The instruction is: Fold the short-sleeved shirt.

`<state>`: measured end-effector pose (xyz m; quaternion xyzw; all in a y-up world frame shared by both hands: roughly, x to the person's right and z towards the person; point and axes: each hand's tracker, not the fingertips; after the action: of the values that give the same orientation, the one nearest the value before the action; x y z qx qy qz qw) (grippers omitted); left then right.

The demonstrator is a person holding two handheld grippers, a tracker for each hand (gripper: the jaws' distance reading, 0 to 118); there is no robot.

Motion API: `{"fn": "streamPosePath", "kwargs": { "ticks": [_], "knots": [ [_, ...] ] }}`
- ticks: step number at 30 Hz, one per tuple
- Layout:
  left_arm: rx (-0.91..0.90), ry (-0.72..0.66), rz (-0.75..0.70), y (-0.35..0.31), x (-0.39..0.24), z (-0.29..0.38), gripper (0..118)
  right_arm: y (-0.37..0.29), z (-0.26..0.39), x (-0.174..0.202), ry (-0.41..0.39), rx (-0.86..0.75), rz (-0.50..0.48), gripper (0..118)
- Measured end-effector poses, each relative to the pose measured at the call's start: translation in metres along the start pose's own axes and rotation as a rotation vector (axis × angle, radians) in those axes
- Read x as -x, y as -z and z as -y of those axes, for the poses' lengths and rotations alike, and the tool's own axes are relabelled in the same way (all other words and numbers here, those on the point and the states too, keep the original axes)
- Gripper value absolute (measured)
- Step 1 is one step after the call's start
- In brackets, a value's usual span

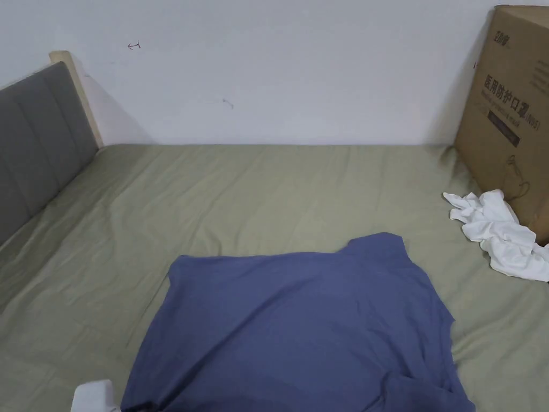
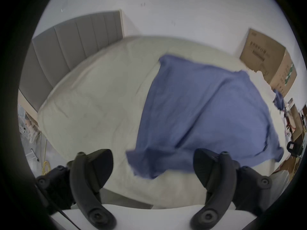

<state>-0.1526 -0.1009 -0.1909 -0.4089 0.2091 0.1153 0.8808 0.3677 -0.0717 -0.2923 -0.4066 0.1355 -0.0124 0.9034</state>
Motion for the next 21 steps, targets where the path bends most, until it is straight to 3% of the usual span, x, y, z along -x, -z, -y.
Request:
{"fn": "streamPosePath", "kwargs": {
  "ticks": [7, 15, 16, 18, 19, 20, 21],
  "knots": [
    [-0.366, -0.001, 0.045, -0.08, -0.05, -0.071, 104, -0.061, -0.093, 0.035, -0.103, -0.37, -0.051, 92],
    [-0.674, 0.014, 0.031, -0.118, -0.081, -0.114, 101, -0.091, -0.13, 0.066, -0.199, -0.641, 0.048, 91],
    [-0.703, 0.023, 0.048, -0.122, -0.084, -0.116, 94, -0.093, -0.131, 0.069, -0.201, -0.645, 0.049, 89],
    [-0.737, 0.029, 0.084, -0.124, -0.088, -0.117, 65, -0.096, -0.131, 0.072, -0.205, -0.667, 0.05, 74],
    [-0.739, 0.028, 0.094, -0.125, -0.09, -0.117, 34, -0.095, -0.13, 0.076, -0.213, -0.678, 0.056, 53],
    [-0.749, 0.025, 0.105, -0.126, -0.092, -0.116, 13, -0.095, -0.13, 0.077, -0.223, -0.685, 0.062, 31],
    [-0.757, 0.022, 0.106, -0.123, -0.093, -0.116, 0, -0.095, -0.129, 0.079, -0.235, -0.693, 0.075, 6]
  ]
}}
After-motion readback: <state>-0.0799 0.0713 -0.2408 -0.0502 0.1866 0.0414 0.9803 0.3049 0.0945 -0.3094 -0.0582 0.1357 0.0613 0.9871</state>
